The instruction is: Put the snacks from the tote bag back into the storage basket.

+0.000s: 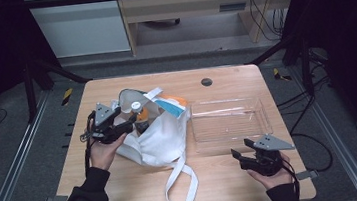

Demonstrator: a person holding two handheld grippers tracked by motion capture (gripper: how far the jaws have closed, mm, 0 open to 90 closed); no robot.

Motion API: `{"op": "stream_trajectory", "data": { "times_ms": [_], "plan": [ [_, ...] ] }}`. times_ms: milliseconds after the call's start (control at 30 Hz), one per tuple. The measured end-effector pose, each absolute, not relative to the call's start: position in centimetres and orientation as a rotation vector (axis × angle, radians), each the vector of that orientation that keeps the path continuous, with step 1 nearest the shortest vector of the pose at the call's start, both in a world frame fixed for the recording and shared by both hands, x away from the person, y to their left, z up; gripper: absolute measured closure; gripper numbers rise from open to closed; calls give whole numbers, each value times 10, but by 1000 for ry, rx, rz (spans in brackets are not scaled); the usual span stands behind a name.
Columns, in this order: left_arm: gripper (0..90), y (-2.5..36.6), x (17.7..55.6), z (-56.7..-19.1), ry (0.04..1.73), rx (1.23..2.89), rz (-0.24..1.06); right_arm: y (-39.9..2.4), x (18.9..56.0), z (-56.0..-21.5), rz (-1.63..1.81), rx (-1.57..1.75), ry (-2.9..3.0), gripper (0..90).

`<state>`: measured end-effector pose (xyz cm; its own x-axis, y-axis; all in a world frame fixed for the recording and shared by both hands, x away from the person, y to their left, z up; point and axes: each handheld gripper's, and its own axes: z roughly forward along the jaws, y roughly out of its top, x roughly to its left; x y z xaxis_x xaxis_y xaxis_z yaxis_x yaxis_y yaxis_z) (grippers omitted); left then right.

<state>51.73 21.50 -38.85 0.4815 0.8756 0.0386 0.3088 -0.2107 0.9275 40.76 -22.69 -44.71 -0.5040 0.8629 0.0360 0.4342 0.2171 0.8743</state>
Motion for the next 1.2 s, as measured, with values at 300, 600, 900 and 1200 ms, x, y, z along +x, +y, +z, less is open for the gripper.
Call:
{"op": "stream_trajectory", "data": {
  "times_ms": [300, 600, 900, 1200],
  "plan": [
    [375, 210, 522, -389, 1000, 1770, 738, -234, 403, -449, 1225, 1212, 2027, 376],
    [406, 202, 532, -395, 1005, 1773, 742, -242, 398, -450, 1218, 1216, 2025, 374],
    [478, 198, 535, -398, 999, 1779, 754, -241, 400, -452, 1201, 1226, 2040, 375],
    [520, 192, 541, -401, 1005, 1782, 750, -241, 401, -453, 1203, 1229, 2044, 375]
  ]
}}
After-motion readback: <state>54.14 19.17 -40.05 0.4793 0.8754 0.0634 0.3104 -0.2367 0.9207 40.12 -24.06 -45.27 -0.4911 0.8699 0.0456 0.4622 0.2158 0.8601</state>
